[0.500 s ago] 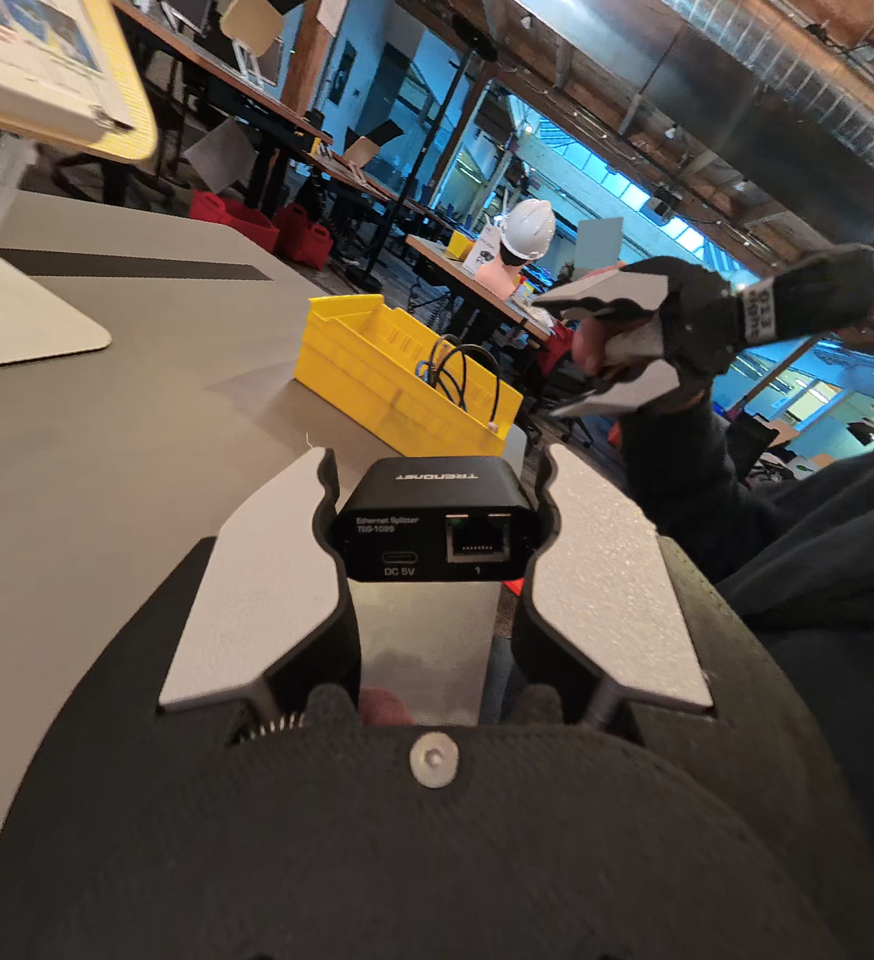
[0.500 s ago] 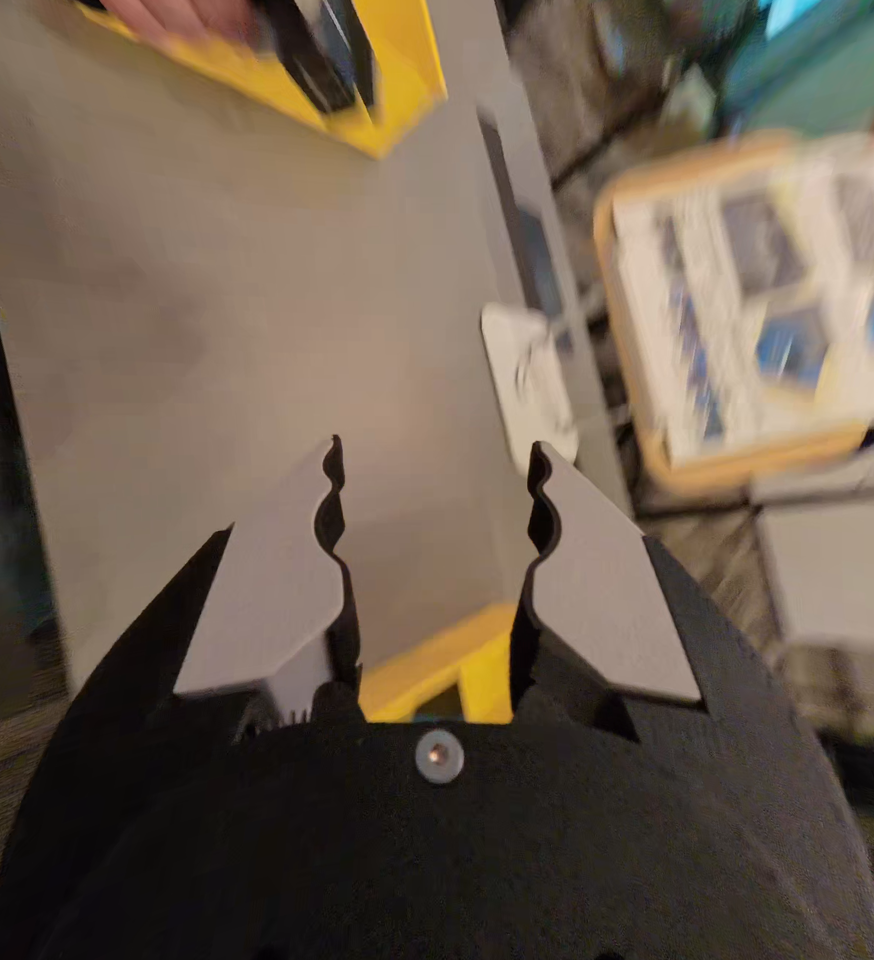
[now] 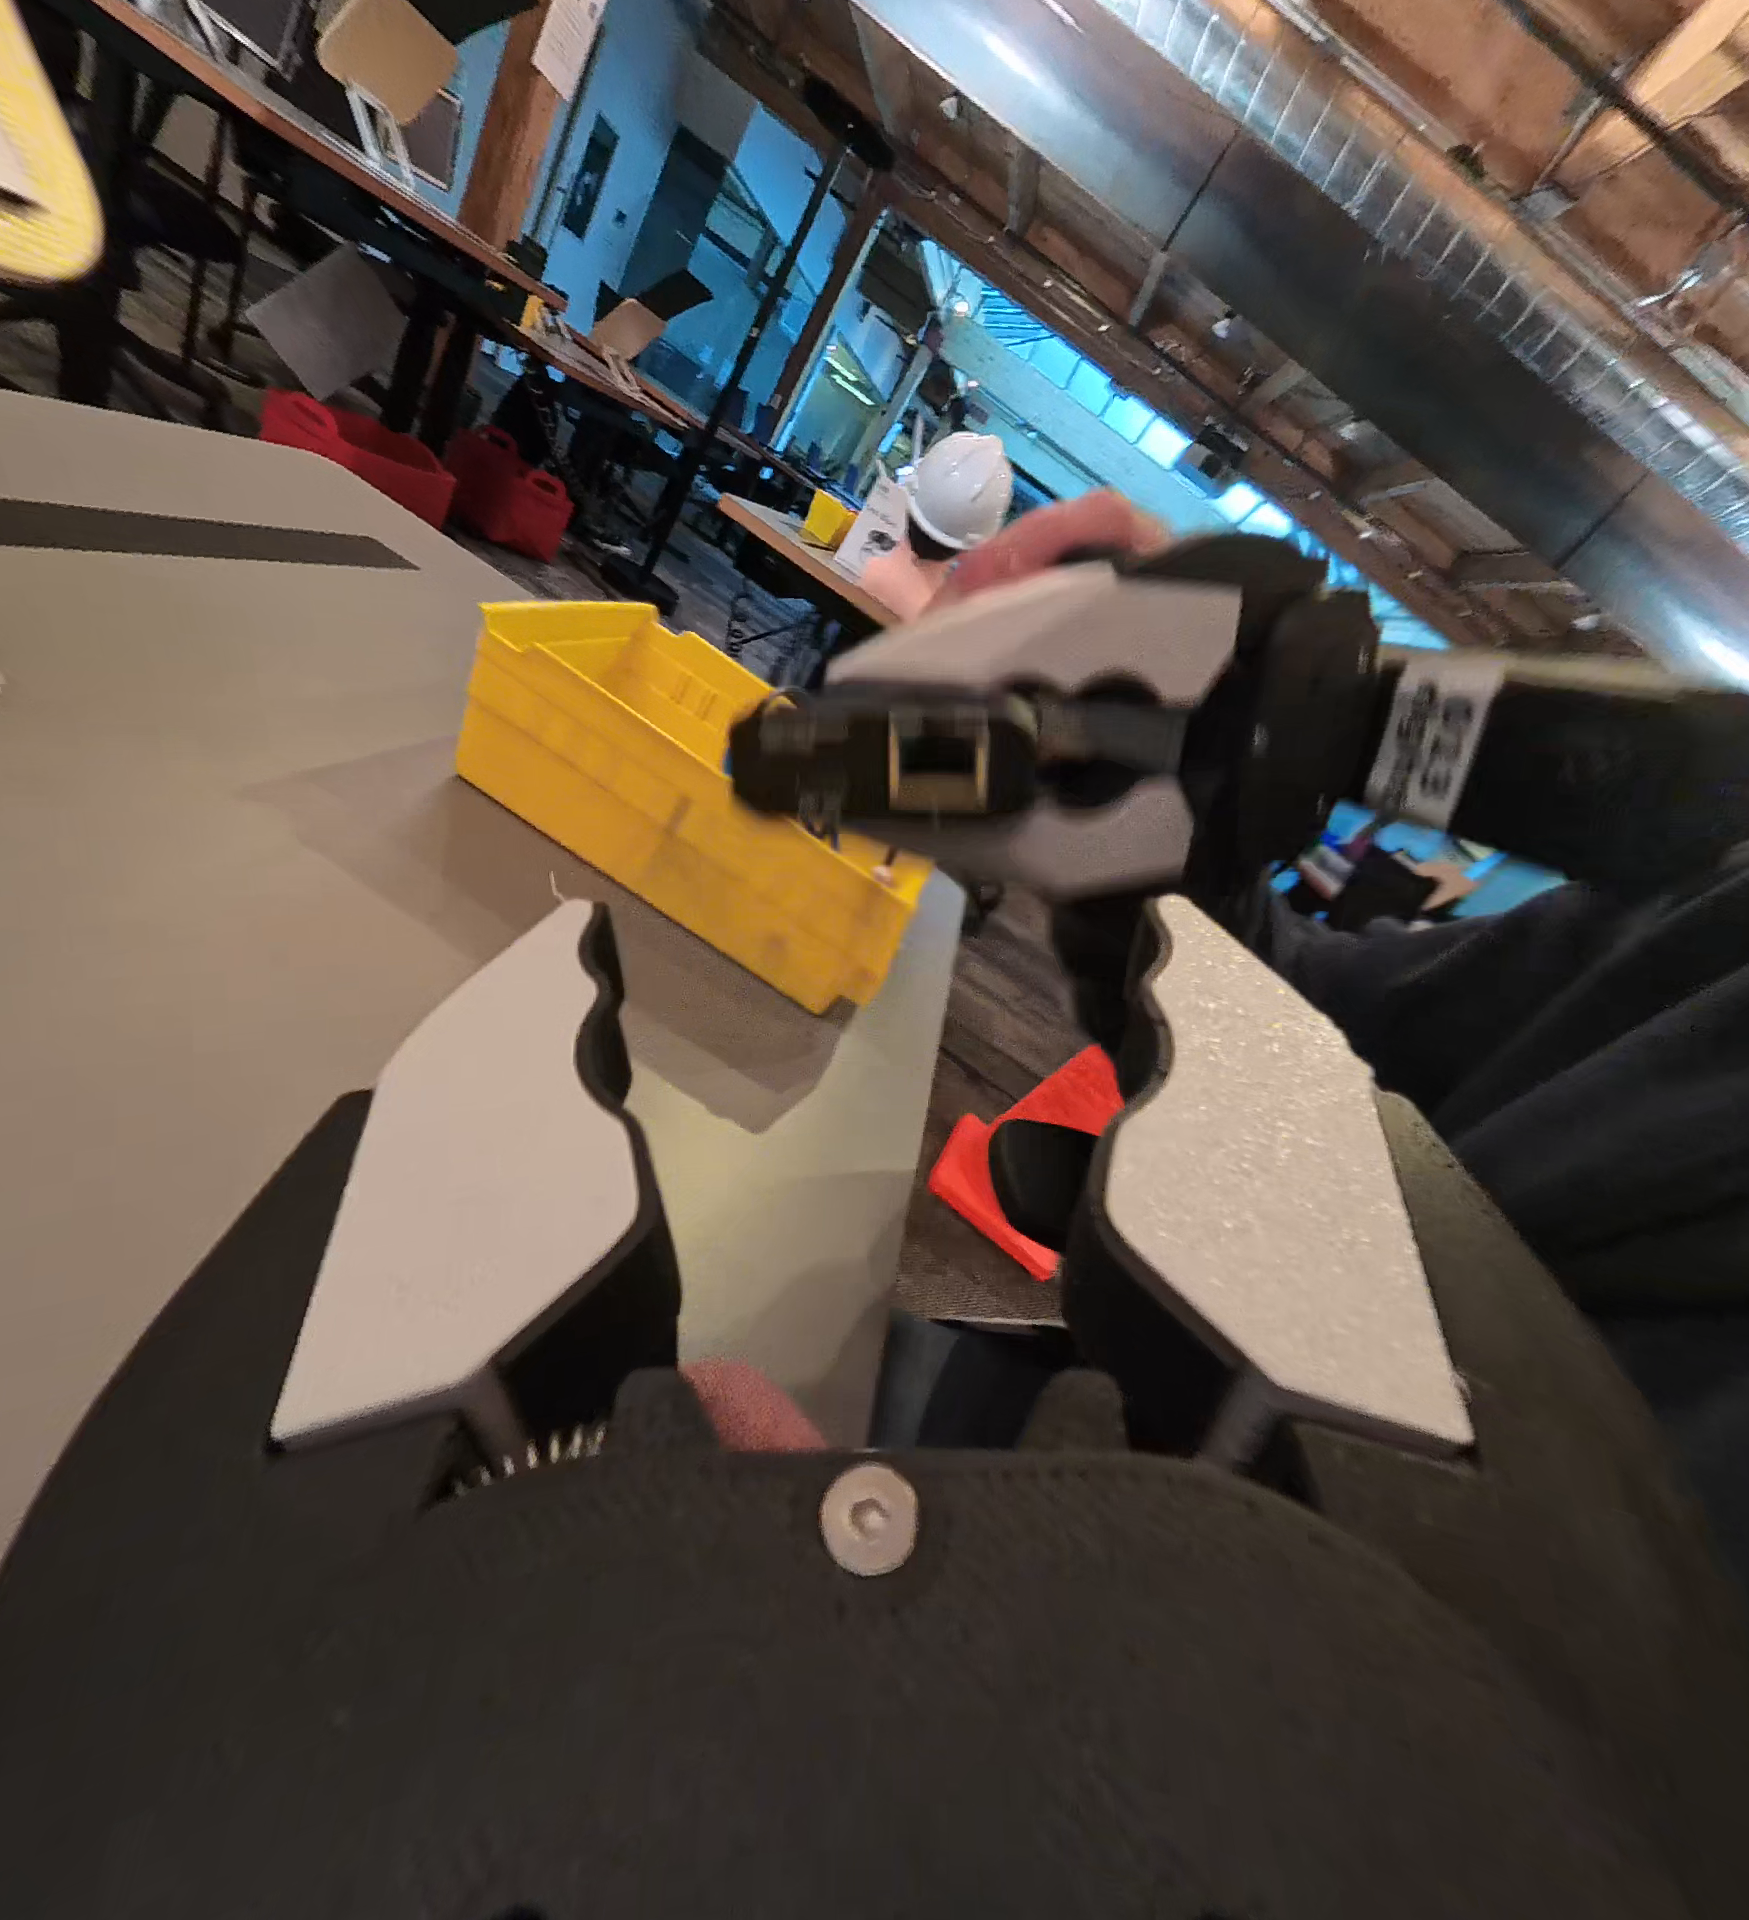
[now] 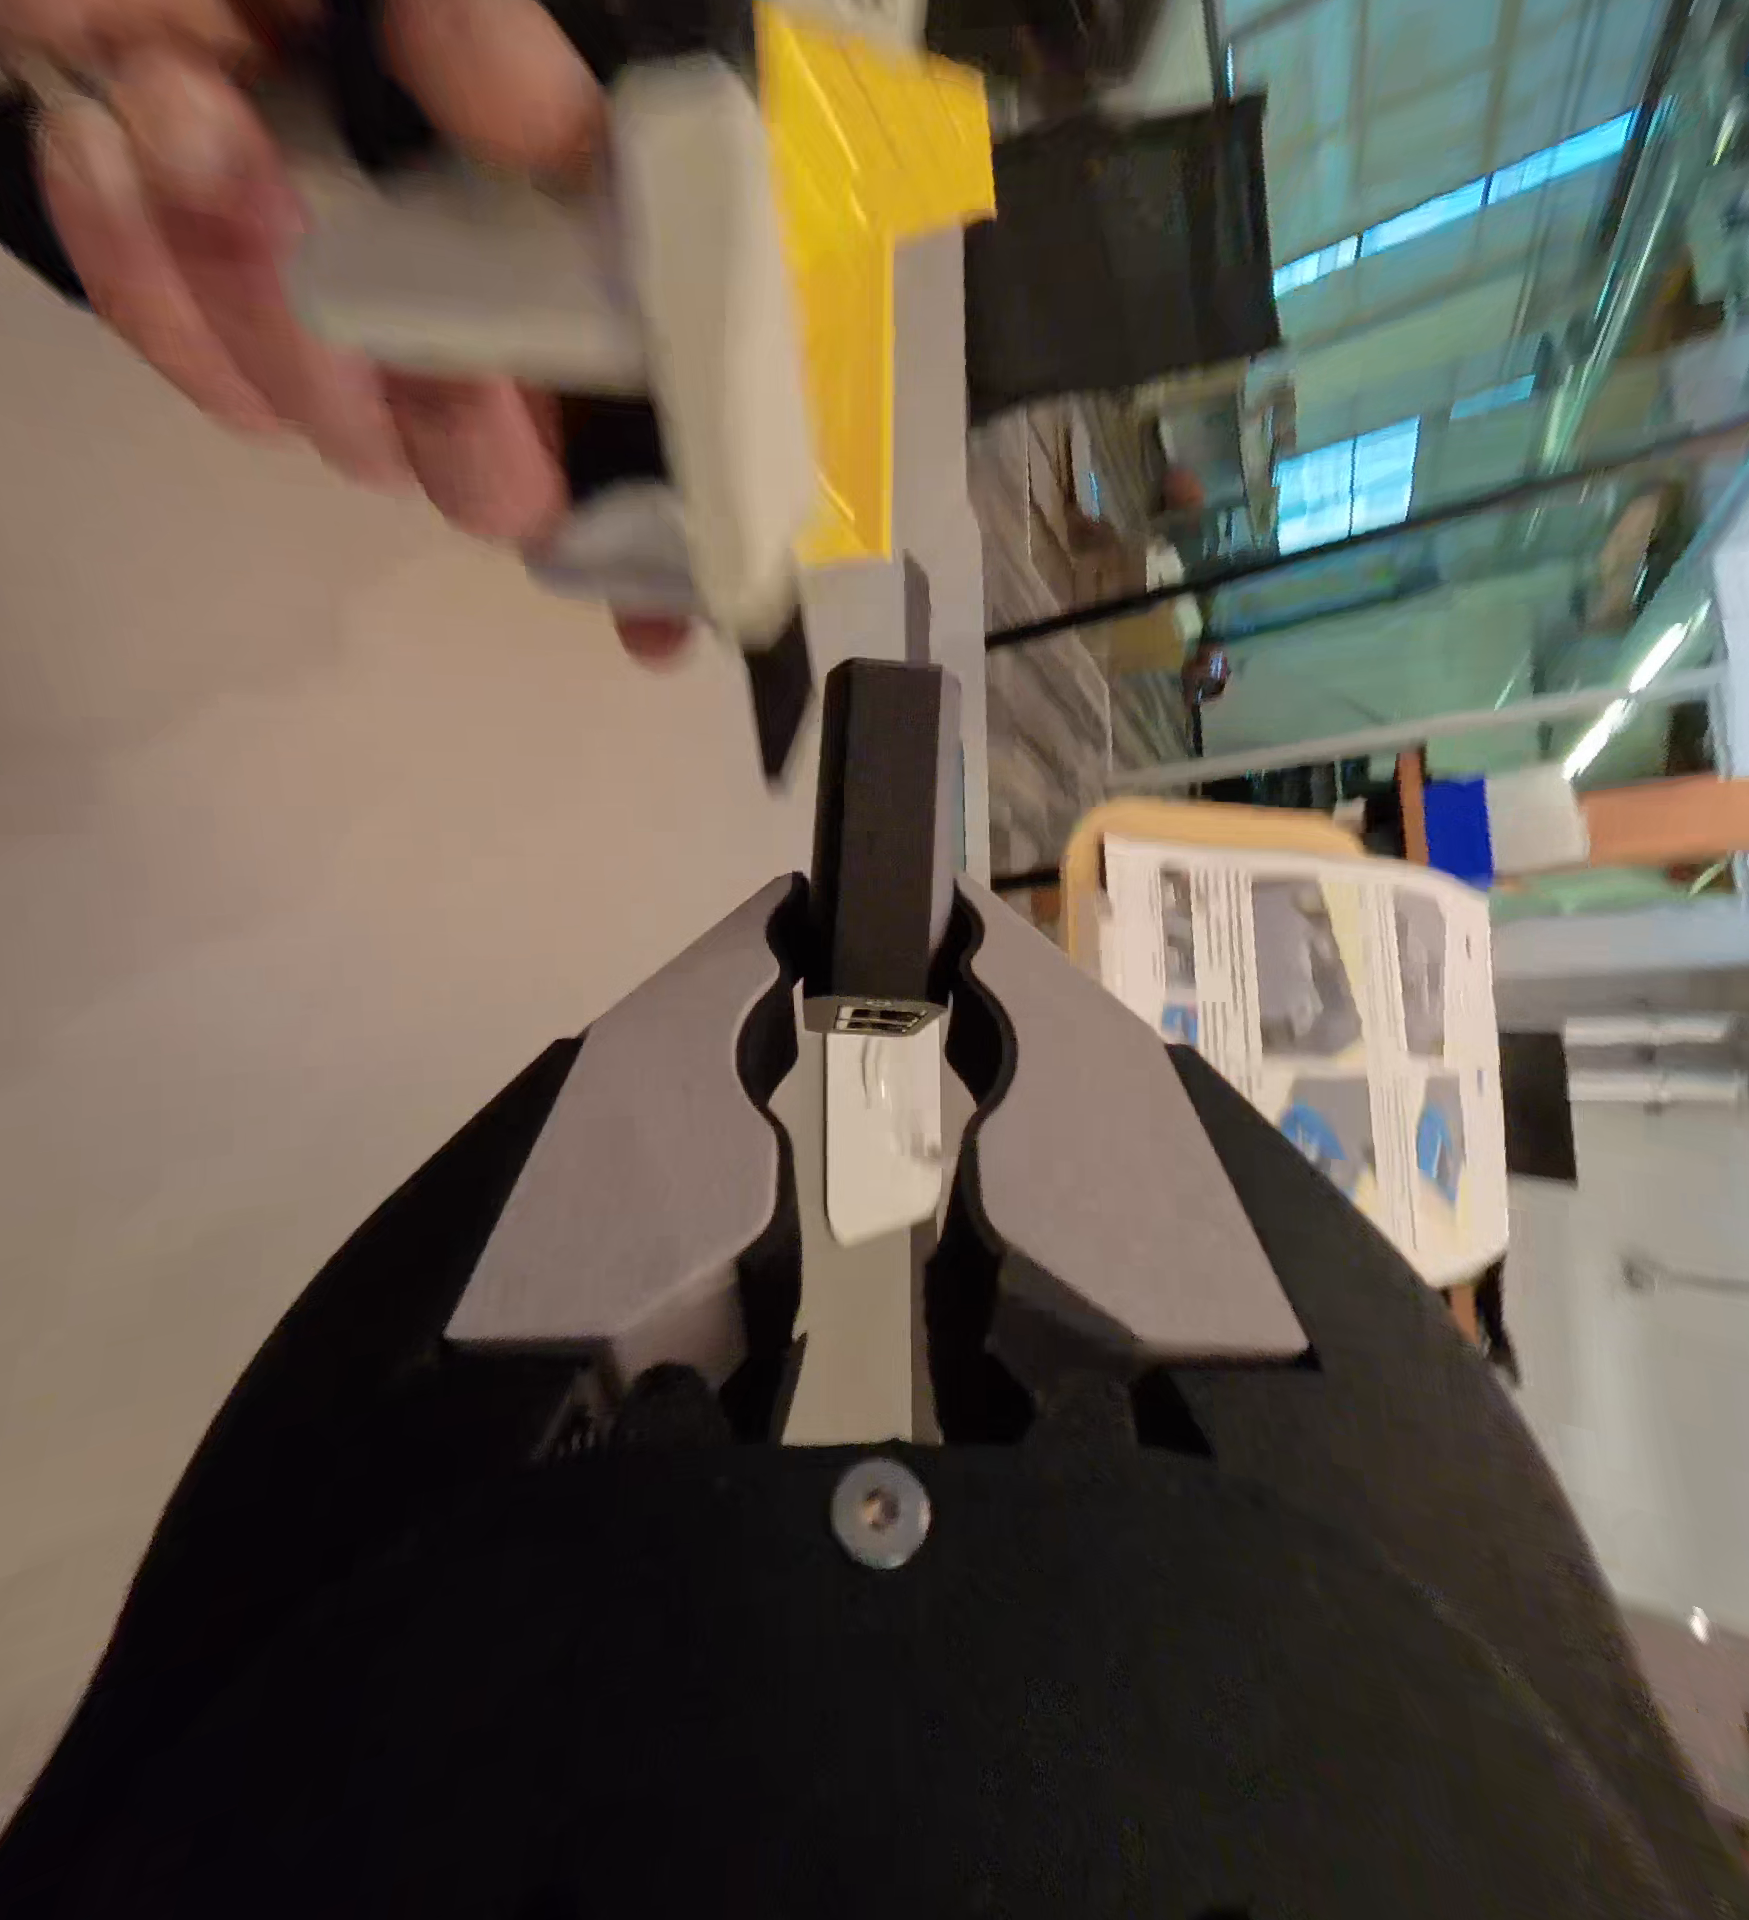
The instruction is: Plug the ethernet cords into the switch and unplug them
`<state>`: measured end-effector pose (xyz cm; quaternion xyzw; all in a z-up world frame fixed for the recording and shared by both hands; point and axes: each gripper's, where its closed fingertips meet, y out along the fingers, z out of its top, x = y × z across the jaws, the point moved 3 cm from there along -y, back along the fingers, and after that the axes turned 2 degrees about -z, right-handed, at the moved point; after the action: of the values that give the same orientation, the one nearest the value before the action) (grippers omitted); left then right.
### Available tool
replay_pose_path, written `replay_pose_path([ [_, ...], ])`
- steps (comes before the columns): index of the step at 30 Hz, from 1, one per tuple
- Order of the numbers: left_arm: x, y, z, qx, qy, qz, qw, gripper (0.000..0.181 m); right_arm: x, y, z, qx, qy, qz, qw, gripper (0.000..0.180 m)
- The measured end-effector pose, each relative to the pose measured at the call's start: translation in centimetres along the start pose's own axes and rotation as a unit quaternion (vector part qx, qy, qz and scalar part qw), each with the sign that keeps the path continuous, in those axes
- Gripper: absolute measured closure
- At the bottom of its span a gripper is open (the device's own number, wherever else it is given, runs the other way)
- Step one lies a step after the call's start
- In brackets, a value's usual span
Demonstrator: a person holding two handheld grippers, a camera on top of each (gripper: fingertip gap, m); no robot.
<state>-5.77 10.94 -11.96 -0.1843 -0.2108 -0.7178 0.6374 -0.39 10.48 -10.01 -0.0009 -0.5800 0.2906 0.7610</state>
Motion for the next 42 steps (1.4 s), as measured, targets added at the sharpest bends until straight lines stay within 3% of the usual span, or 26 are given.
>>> replay_pose_path([
  [4,-1.2,-2.6,2.3,0.014,0.043,0.058,0.997,0.099,4.9,-3.8,-12.6,-0.204,0.065,0.054,0.975,0.157],
  [6,-1.5,-4.1,3.8,0.033,0.052,0.075,0.995,0.104,6.3,-6.5,-20.8,-0.325,0.087,0.094,0.937,0.157],
  [10,-2.0,-6.0,5.4,0.041,0.084,0.110,0.990,0.106,4.6,-9.5,-33.6,-0.461,0.136,0.202,0.853,0.157],
  [13,-2.7,-6.9,5.9,0.020,0.114,0.150,0.982,0.104,0.8,-9.4,-38.9,-0.510,0.163,0.284,0.795,0.158],
  [16,-2.9,-8.1,6.7,0.021,0.132,0.176,0.975,0.105,-2.3,-8.3,-42.3,-0.551,0.153,0.317,0.757,0.158],
  [19,-3.2,-9.4,7.6,0.024,0.147,0.198,0.969,0.105,-3.6,-6.9,-44.1,-0.567,0.155,0.310,0.747,0.152],
  [21,-3.4,-10.3,8.0,0.025,0.156,0.213,0.964,0.105,-4.8,-6.9,-43.8,-0.561,0.169,0.344,0.734,0.134],
  [23,-3.5,-11.0,8.4,0.024,0.162,0.224,0.961,0.105,-5.2,-7.4,-43.0,-0.553,0.164,0.378,0.724,0.134],
  [27,-4.0,-13.3,9.4,0.000,0.190,0.272,0.943,0.103,-2.2,-8.3,-40.0,-0.504,0.225,0.364,0.750,0.127],
  [30,-5.2,-17.0,9.9,-0.063,0.222,0.362,0.903,0.099,2.6,-11.0,-38.9,-0.495,0.256,0.276,0.783,0.128],
  [33,-7.3,-23.1,9.5,-0.137,0.235,0.475,0.837,0.094,5.7,-15.0,-38.3,-0.457,0.347,0.179,0.799,0.128],
  [35,-8.7,-27.4,8.5,-0.169,0.224,0.523,0.805,0.093,5.4,-18.1,-39.3,-0.450,0.401,0.138,0.786,0.126],
  [38,-11.5,-34.1,5.4,-0.226,0.157,0.588,0.761,0.083,1.9,-22.1,-41.9,-0.467,0.445,0.096,0.758,0.108],
  [40,-13.0,-37.0,3.0,-0.233,0.096,0.600,0.759,0.079,-1.7,-23.4,-42.6,-0.452,0.502,0.104,0.731,0.093],
  [42,-14.0,-38.7,0.8,-0.249,0.055,0.604,0.755,0.077,-4.0,-23.5,-42.5,-0.409,0.563,0.093,0.712,0.096],
])
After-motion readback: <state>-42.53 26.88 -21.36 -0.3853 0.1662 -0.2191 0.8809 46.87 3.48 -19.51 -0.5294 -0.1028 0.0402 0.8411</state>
